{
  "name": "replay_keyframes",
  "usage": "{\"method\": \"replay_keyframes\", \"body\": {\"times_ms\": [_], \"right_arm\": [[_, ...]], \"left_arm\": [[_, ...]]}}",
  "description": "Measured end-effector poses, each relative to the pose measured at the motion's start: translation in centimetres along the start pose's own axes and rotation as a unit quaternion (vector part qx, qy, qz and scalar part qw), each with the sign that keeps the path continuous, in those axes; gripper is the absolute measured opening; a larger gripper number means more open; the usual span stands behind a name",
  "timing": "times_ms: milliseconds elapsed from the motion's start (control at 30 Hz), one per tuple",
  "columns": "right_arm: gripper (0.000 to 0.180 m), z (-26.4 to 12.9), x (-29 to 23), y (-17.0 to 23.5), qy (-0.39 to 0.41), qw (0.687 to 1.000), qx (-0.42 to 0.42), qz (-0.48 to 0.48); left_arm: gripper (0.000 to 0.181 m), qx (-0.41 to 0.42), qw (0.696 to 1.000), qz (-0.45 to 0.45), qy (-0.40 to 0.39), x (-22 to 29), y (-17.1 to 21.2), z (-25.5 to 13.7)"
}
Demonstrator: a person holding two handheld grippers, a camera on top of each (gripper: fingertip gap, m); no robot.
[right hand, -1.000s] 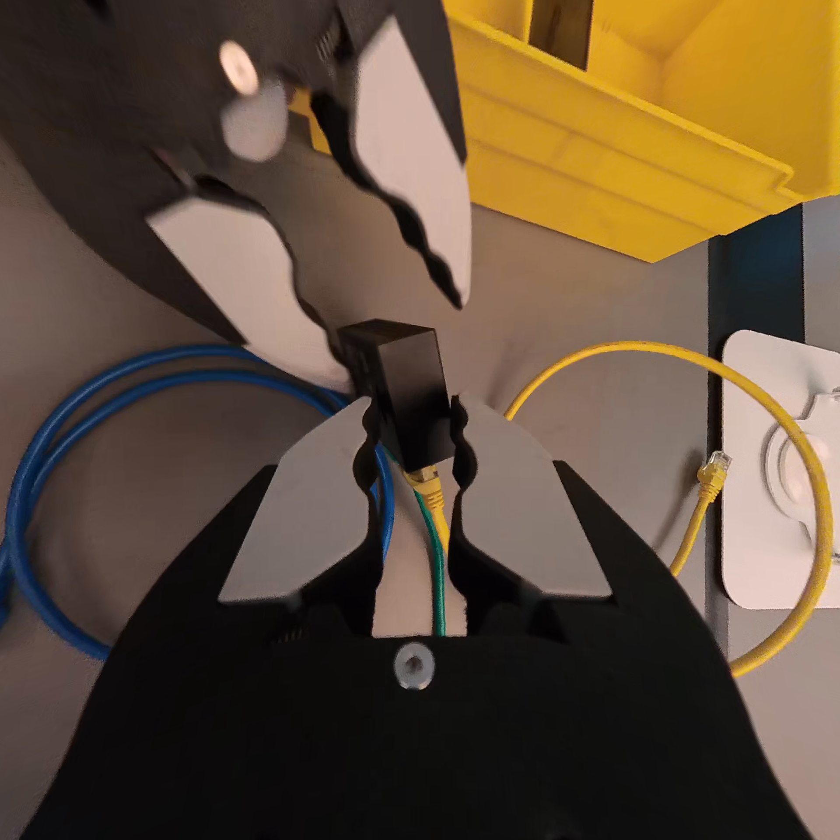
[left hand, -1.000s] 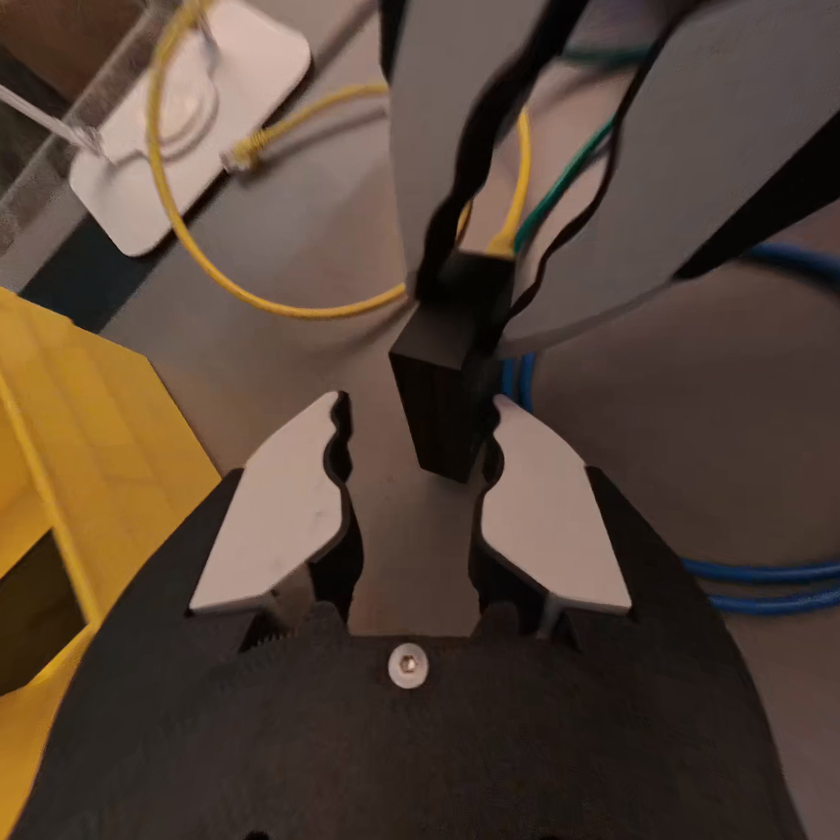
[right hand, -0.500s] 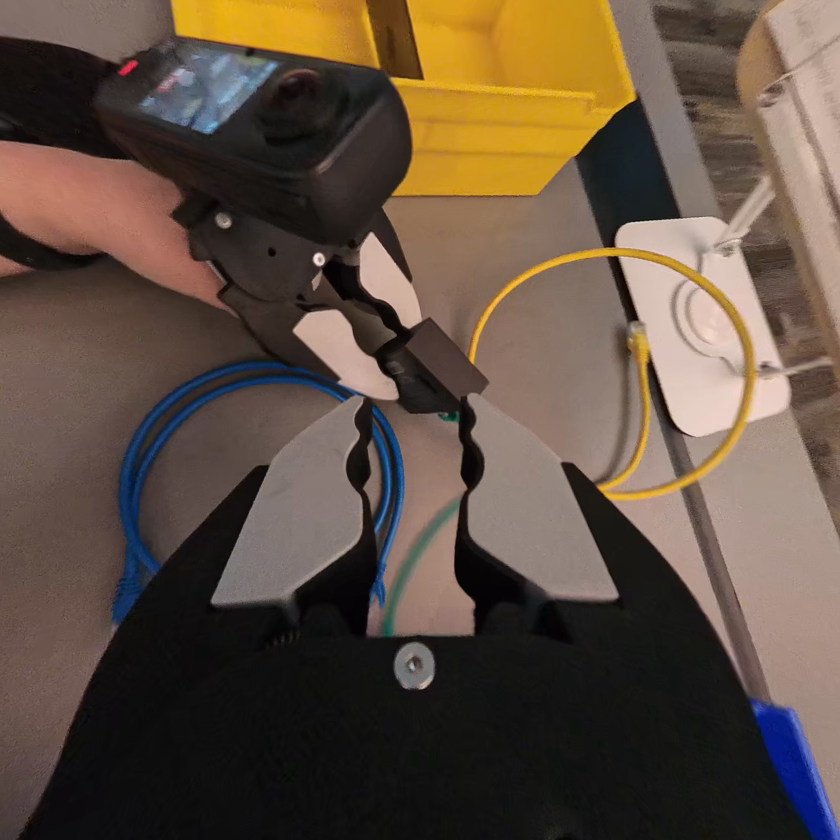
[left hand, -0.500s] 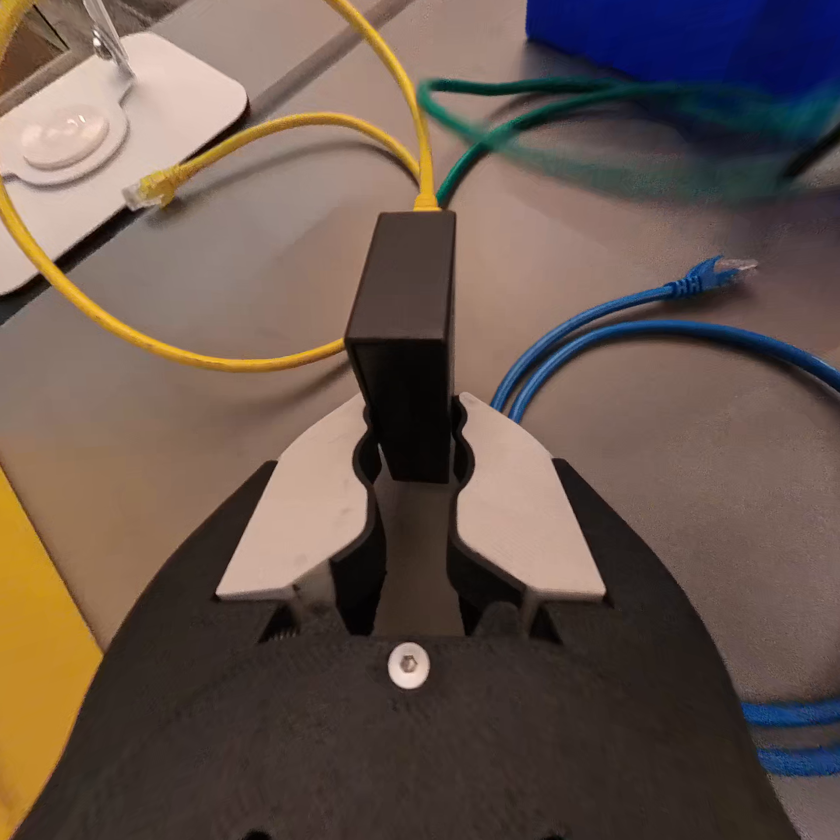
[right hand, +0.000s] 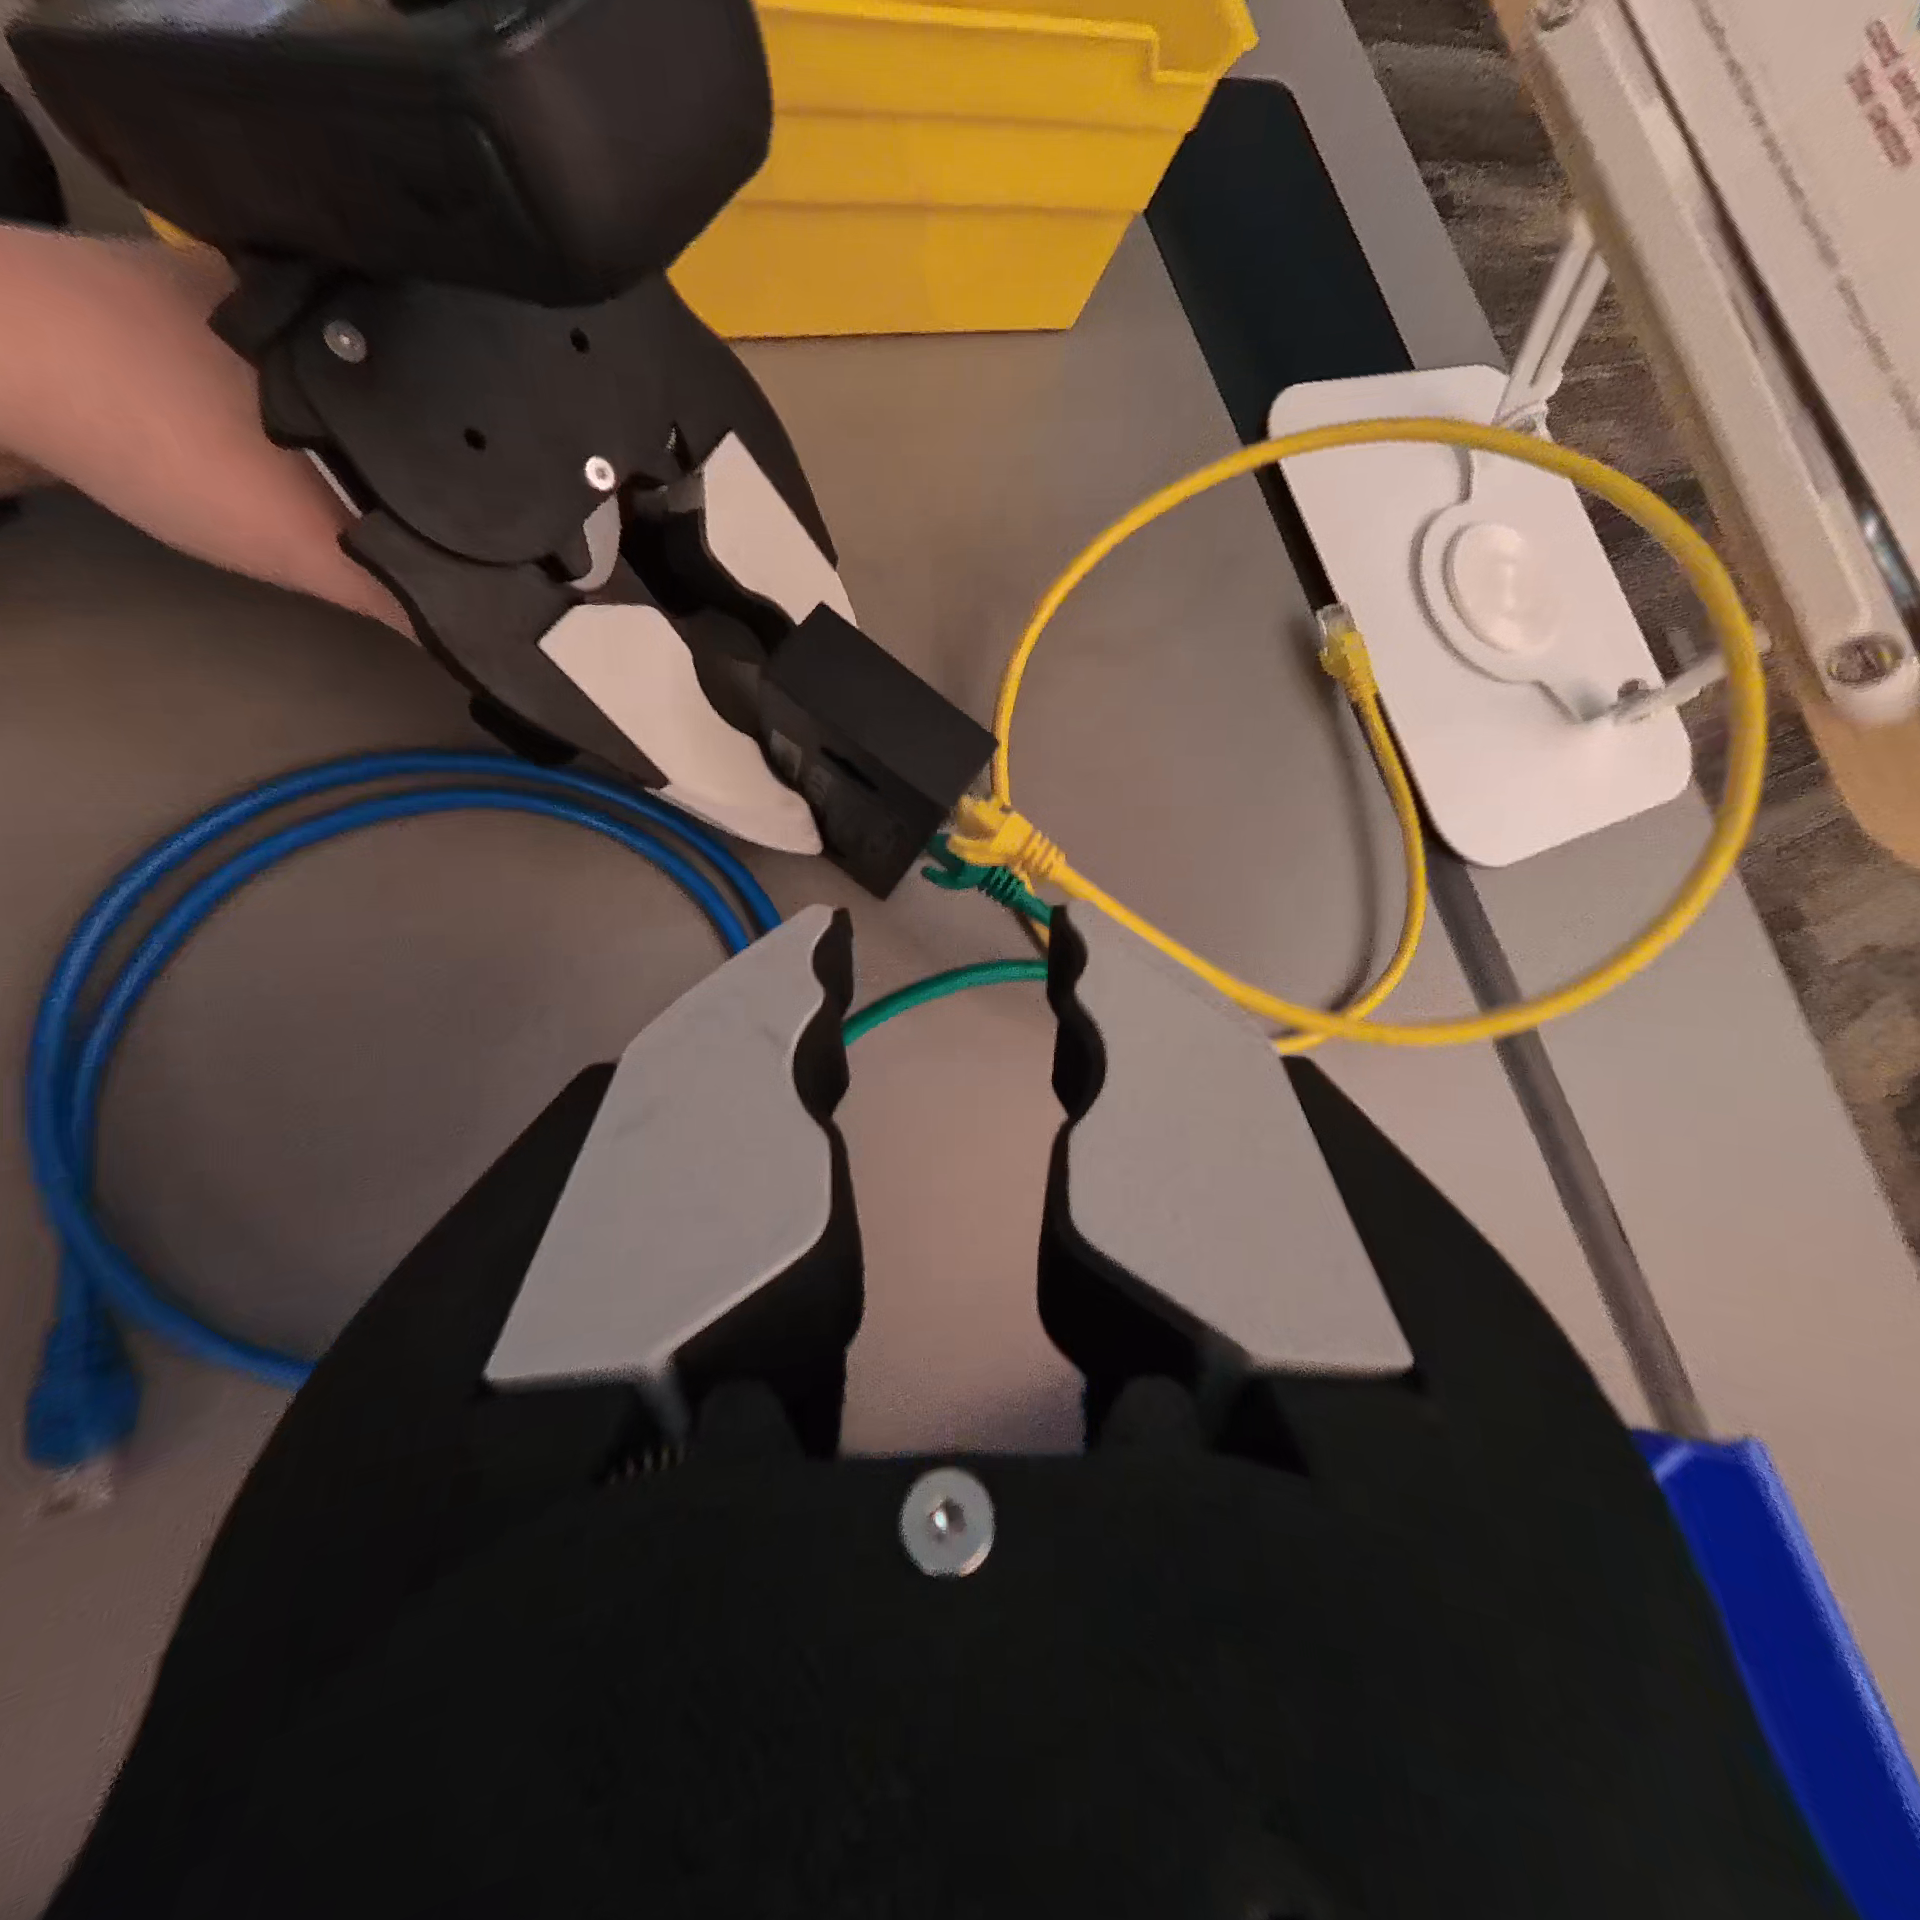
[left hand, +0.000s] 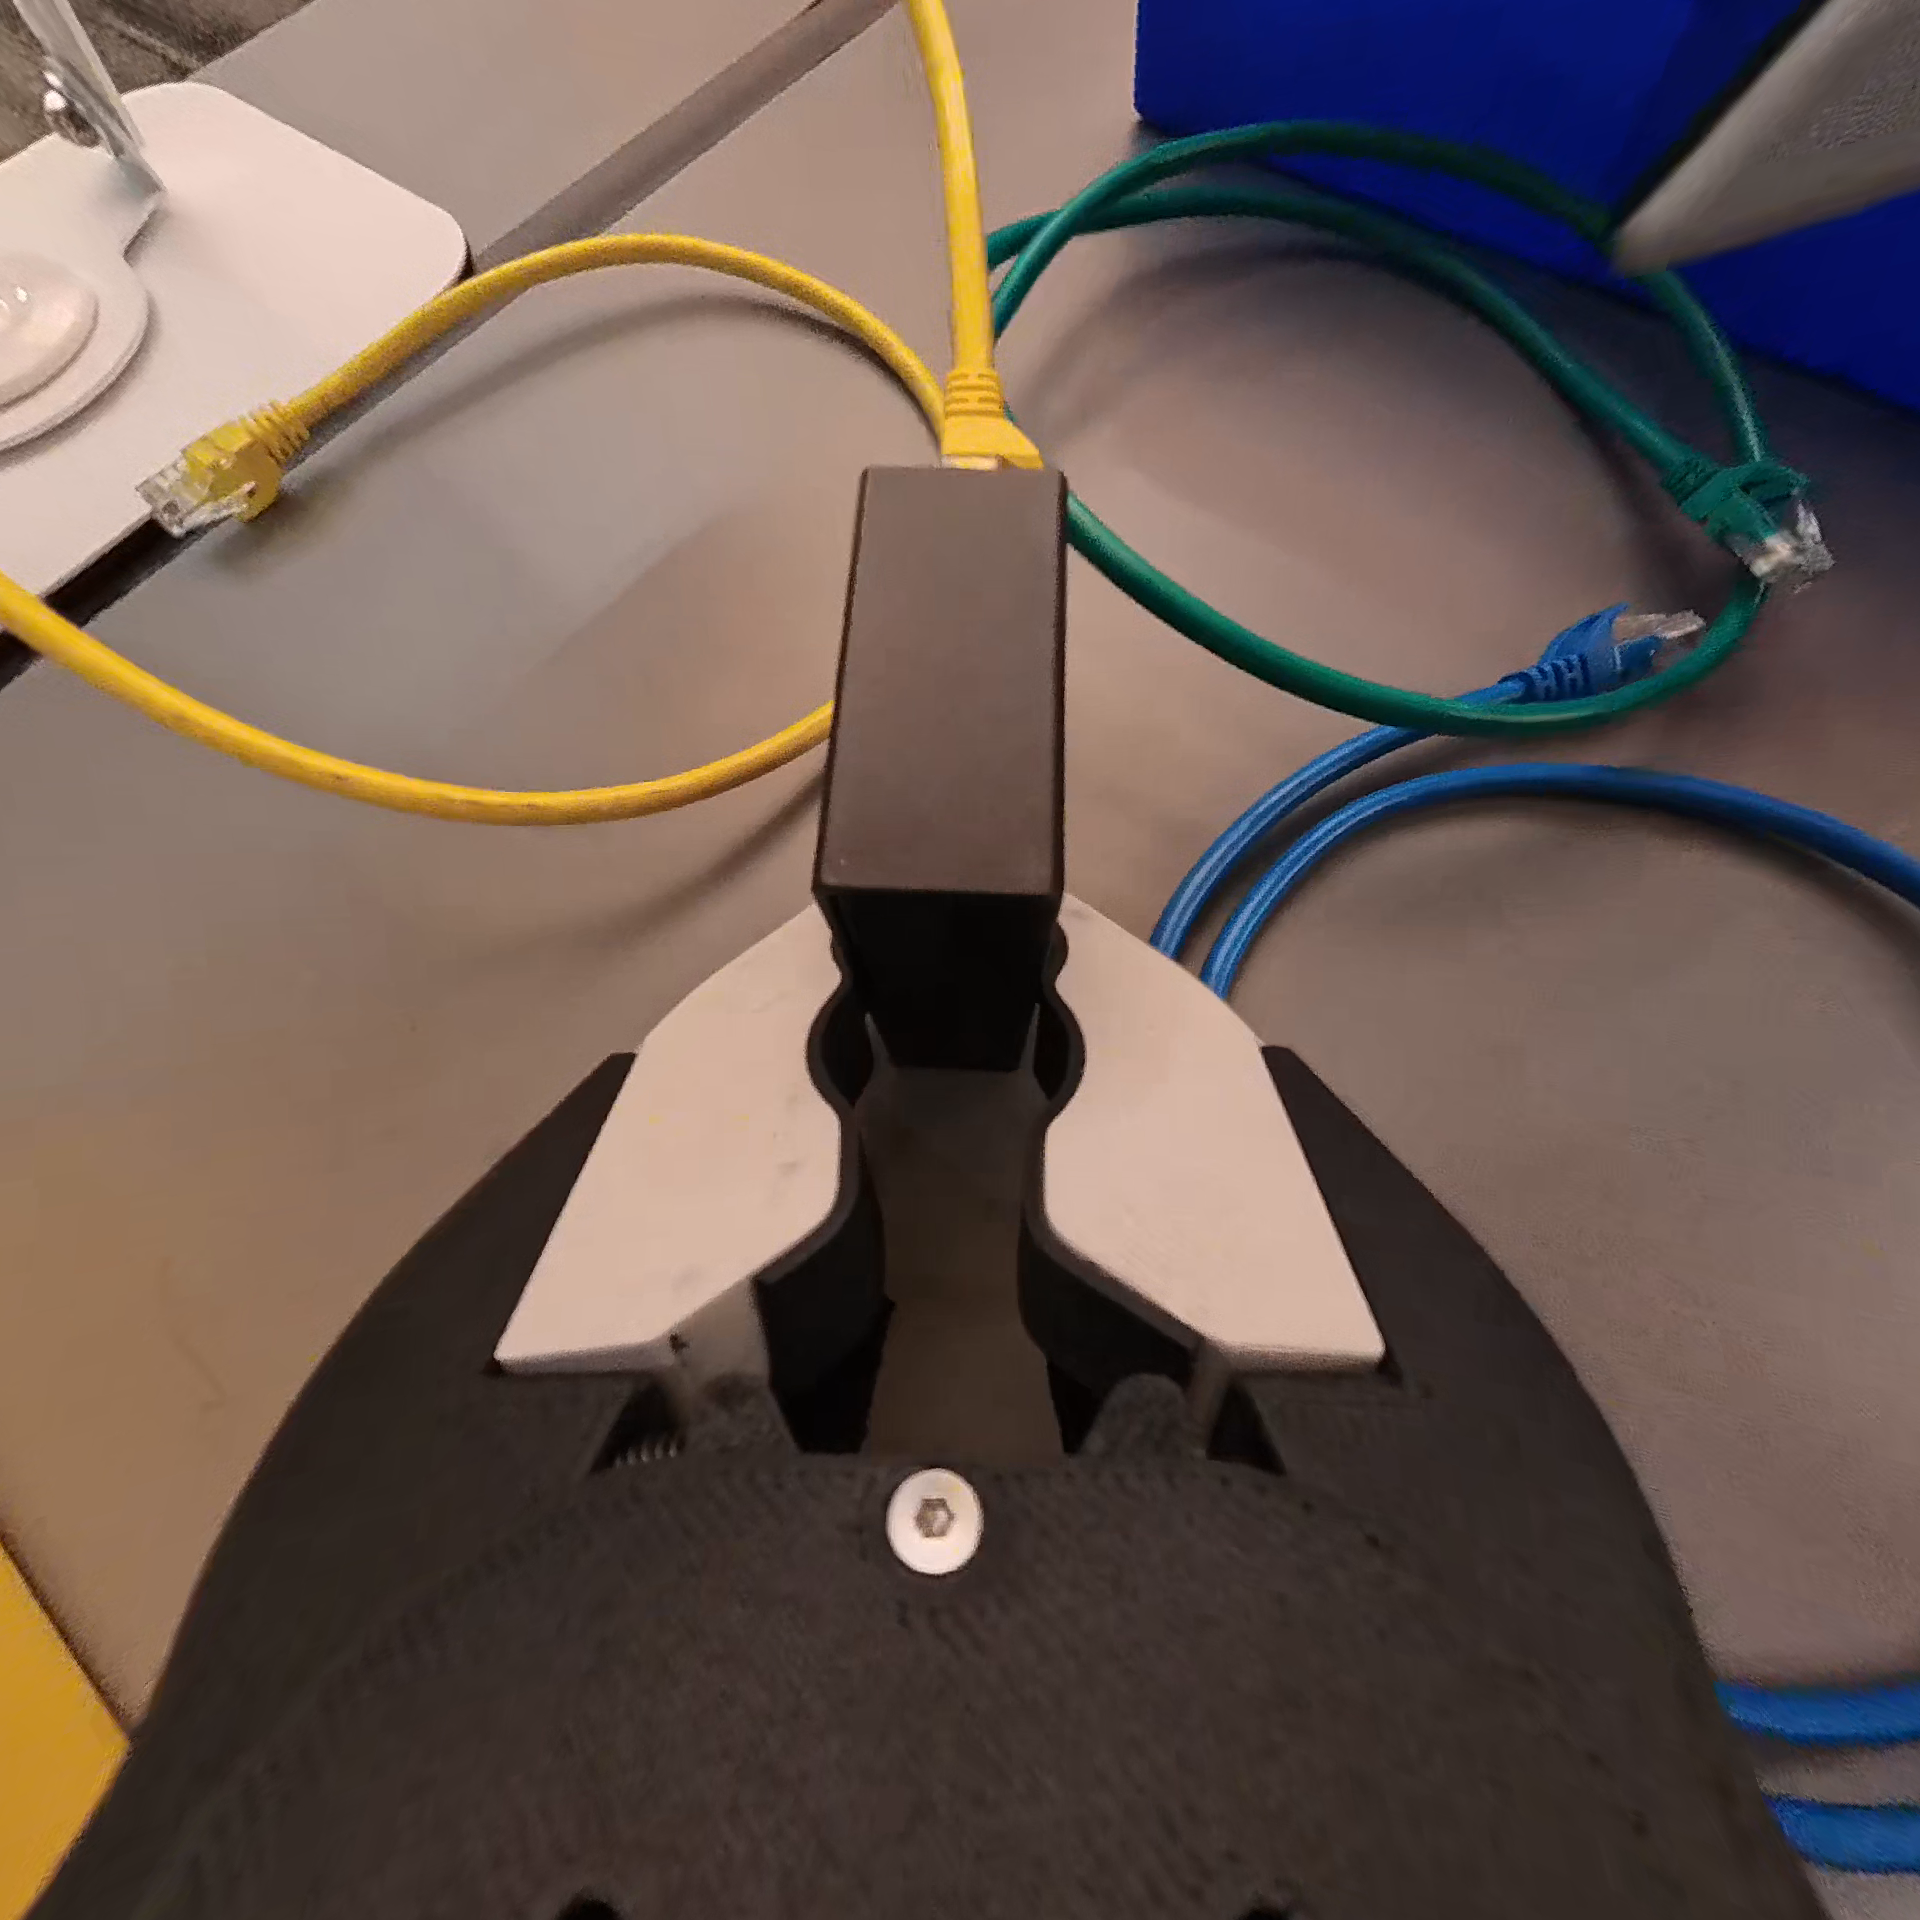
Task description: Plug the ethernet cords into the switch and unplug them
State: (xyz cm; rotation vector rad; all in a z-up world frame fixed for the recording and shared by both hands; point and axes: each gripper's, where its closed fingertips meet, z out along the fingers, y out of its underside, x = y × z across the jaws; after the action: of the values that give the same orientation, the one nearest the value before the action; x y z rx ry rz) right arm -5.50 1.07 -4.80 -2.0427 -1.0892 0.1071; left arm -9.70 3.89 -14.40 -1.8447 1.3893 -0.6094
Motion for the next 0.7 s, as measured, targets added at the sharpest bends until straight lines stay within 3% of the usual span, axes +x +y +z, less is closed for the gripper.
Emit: {"method": "replay_keyframes", "body": {"times_ms": [33, 267, 400, 433, 467, 600, 700], "right_arm": [[0.037, 0.9, 0.0, 0.0, 0.007, 1.000, -0.009, -0.015], [0.039, 4.8, 1.3, 1.4, 0.035, 0.994, -0.039, -0.099], [0.039, 5.6, 2.4, 3.2, 0.052, 0.986, -0.111, -0.113], [0.029, 5.7, 2.9, 3.7, 0.058, 0.984, -0.126, -0.114], [0.016, 5.7, 3.3, 4.2, 0.063, 0.982, -0.141, -0.111], [0.011, 5.1, 2.9, 5.0, 0.040, 0.981, -0.167, -0.089], [0.008, 5.1, 3.0, 6.4, 0.040, 0.976, -0.203, -0.065]], "left_arm": [[0.027, 0.000, 1.000, 0.010, 0.007, -0.1, 0.0, 0.0], [0.027, 0.014, 0.993, 0.104, 0.063, -0.4, -0.1, 0.1], [0.027, 0.007, 0.993, 0.073, 0.095, -0.5, -0.1, 0.2], [0.027, 0.009, 0.992, 0.082, 0.097, -0.6, -0.2, 0.2], [0.027, 0.012, 0.991, 0.095, 0.096, -0.6, -0.2, 0.2], [0.033, 0.013, 0.992, 0.115, 0.055, -1.6, -0.4, 0.6], [0.036, 0.018, 0.997, 0.077, 0.011, -3.0, -0.9, 0.8]]}}
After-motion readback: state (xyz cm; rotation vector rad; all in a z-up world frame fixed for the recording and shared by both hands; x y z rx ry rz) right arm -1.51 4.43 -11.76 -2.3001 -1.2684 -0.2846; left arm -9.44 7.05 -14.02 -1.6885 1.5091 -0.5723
